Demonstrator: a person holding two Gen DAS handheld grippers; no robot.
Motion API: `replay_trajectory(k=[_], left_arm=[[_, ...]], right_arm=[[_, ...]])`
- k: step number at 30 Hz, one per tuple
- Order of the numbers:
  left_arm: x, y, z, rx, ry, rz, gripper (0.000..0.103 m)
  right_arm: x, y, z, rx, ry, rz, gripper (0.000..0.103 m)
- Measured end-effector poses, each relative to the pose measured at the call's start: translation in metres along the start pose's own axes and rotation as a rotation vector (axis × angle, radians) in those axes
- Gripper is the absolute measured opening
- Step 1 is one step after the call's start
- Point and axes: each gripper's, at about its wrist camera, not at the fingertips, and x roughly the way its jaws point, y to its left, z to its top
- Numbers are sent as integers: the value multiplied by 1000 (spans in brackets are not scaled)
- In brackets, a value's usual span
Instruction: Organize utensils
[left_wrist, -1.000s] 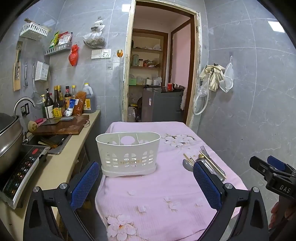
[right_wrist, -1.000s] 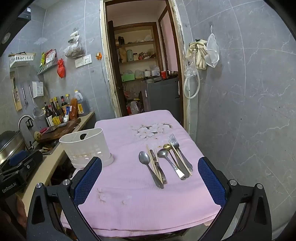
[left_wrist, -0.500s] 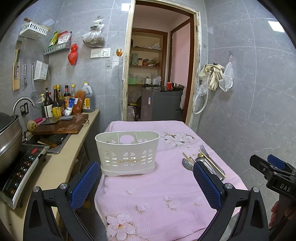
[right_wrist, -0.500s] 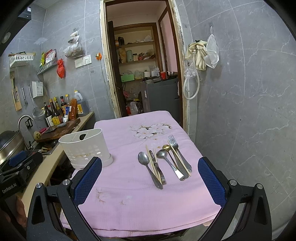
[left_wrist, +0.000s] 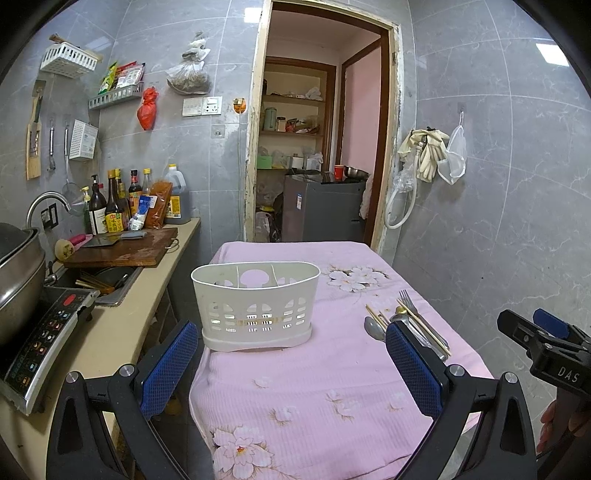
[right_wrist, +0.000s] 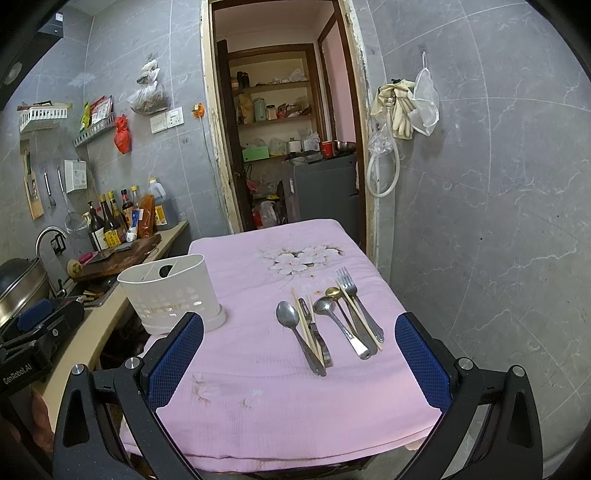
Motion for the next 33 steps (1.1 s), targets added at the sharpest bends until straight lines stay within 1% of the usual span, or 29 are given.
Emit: replay_trajectory(k=[33], left_arm=[[0, 0, -1, -5, 0, -3, 102]], right_arm=[[2, 3, -2, -4, 2, 0, 102]])
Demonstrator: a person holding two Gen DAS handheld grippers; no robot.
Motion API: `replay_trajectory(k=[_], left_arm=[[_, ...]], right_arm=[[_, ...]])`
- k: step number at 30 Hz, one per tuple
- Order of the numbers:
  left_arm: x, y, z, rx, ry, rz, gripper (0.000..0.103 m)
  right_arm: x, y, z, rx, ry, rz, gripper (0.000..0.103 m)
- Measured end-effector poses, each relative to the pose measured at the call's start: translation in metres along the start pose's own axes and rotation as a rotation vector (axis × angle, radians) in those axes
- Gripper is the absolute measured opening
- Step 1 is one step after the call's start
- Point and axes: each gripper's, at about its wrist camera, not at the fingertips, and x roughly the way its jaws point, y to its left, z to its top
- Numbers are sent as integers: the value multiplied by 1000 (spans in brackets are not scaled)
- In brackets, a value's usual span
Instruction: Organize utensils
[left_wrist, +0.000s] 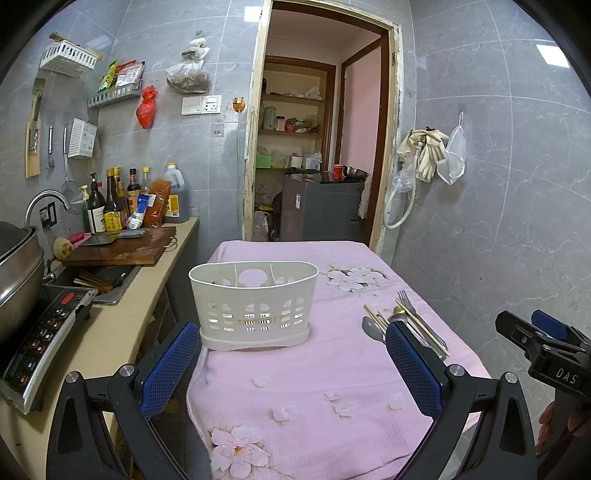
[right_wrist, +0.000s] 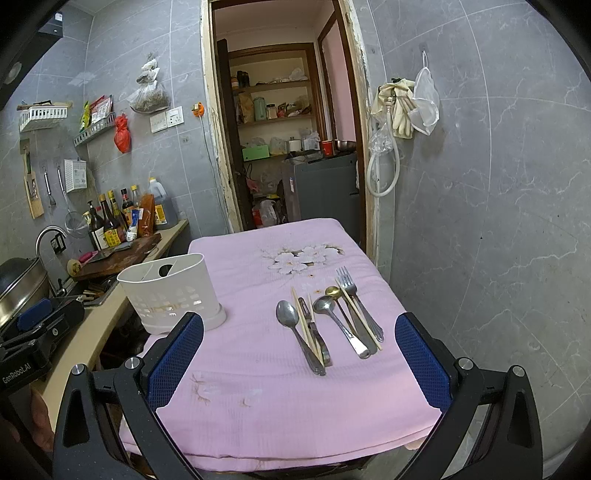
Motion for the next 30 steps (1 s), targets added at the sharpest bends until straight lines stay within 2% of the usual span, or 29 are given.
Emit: replay_trajectory(k=[15, 22, 25, 30], left_arm=[[7, -6, -3, -9, 19, 1, 102], [27, -11, 8, -62, 38, -22, 102], [46, -20, 14, -86, 76, -42, 102], [83, -37, 19, -193, 109, -82, 102]], right_arm=[[2, -2, 0, -6, -2, -20, 102], [11, -15, 12, -50, -47, -18, 102], [29, -29, 23, -55, -1, 55, 102], [66, -56, 38, -100, 13, 128, 102]])
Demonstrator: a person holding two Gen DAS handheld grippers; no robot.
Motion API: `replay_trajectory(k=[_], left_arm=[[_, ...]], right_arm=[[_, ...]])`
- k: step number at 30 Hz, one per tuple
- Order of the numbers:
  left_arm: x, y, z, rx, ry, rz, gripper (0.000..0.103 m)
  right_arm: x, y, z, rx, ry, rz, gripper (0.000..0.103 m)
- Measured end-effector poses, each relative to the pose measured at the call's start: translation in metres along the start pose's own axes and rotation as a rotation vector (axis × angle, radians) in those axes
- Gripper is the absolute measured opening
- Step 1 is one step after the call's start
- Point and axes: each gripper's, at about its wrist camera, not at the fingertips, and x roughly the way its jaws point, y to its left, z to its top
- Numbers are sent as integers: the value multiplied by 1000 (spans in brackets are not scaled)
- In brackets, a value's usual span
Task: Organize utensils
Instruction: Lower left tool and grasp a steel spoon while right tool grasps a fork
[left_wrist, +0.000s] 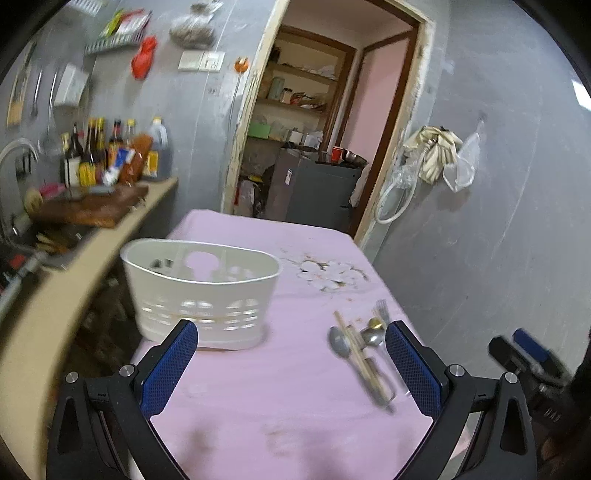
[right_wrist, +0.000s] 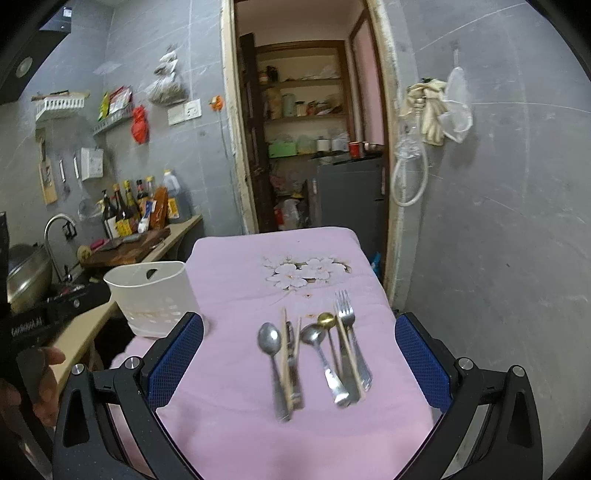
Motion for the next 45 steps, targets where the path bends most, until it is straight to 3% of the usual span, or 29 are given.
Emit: replay_trajectory(k=[7, 9, 12, 15, 18, 20, 23, 25, 32, 39, 41, 43, 45], left_arm=[[78, -32, -11, -17, 73, 34, 102], [100, -39, -14, -17, 91, 50, 102], [133, -47, -23, -34, 98, 68, 93], [153, -50, -32, -28, 103, 83, 90], [177, -56, -41, 9, 187, 90, 77], [186, -57, -45, 16, 228, 77, 69], [200, -56, -48, -5, 304, 38, 58], [209, -54, -51, -26, 346, 14, 47], [223, -51, -54, -81, 383, -37, 46], [227, -50, -51, -105, 401, -55, 35], [228, -50, -51, -108, 409, -74, 30], [230, -47, -52, -123, 431, -102, 13], [234, -44, -53, -141, 444, -113, 10]], right_arm=[[79, -63, 12, -43, 101, 73, 102], [115, -83, 7, -48, 157, 132, 102], [155, -103, -4, -49, 175, 205, 102], [193, -112, -15, -47, 198, 262, 102], [222, -118, -20, 0, 228, 305, 100], [238, -123, -21, 40, 251, 338, 95], [268, -126, -22, 65, 308, 371, 70], [285, -124, -25, 63, 341, 396, 62], [316, -109, -28, -11, 398, 491, 38], [330, -105, -22, -89, 429, 666, 28], [333, -105, -23, -99, 435, 698, 21], [334, -109, -25, -93, 440, 722, 19], [335, -111, -25, -79, 448, 740, 16]])
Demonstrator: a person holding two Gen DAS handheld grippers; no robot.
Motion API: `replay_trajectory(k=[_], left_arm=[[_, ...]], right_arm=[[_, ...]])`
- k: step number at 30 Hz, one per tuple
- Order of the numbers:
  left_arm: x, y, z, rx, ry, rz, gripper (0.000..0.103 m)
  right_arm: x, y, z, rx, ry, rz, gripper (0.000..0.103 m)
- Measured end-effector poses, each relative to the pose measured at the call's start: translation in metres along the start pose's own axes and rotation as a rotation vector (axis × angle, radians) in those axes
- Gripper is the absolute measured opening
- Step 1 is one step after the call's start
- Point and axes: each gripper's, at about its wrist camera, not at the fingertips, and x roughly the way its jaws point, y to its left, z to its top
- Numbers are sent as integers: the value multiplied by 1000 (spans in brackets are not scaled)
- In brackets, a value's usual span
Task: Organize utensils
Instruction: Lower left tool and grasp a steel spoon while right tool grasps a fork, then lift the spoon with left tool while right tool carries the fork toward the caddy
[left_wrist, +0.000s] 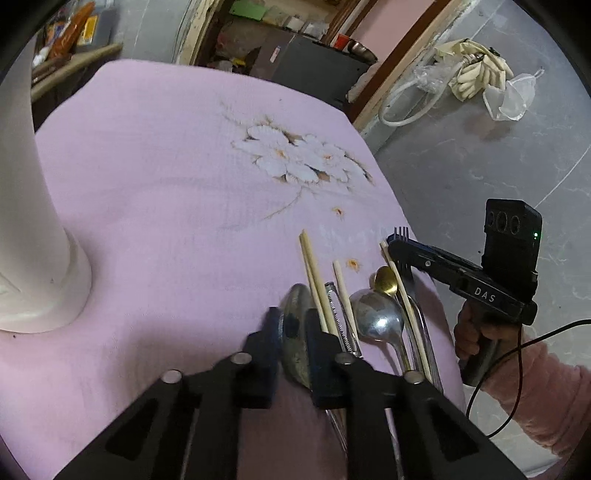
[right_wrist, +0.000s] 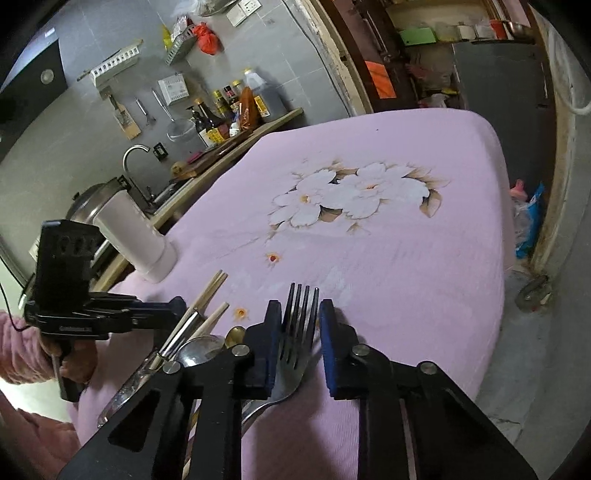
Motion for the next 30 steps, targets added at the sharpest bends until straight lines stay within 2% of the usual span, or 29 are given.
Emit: replay_trajectory(k=[3, 5, 11, 15, 20, 25, 30], left_arm=[[0, 0, 2, -2, 9, 2, 7], [-1, -3, 2, 12, 14, 15, 5], [-22, -26, 5, 110, -28, 115, 3], [-50, -35, 8, 122, -93, 176, 3], [-87, -41, 13, 128, -189, 236, 3], [-133, -40, 30, 140, -297, 211, 3], [-186, -29, 54, 207, -419, 181, 3]], right_arm=[[-1, 2, 0, -4, 14, 0, 13], [-2, 4, 2, -4, 24, -5, 3], [-22, 14, 7, 39, -5, -72, 2], [-49, 43, 11, 25, -60, -226, 2], [-86, 90, 8, 33, -162, -495, 2], [-123, 151, 13, 73, -291, -709, 2], [-143, 213, 31, 58, -406, -790, 2]])
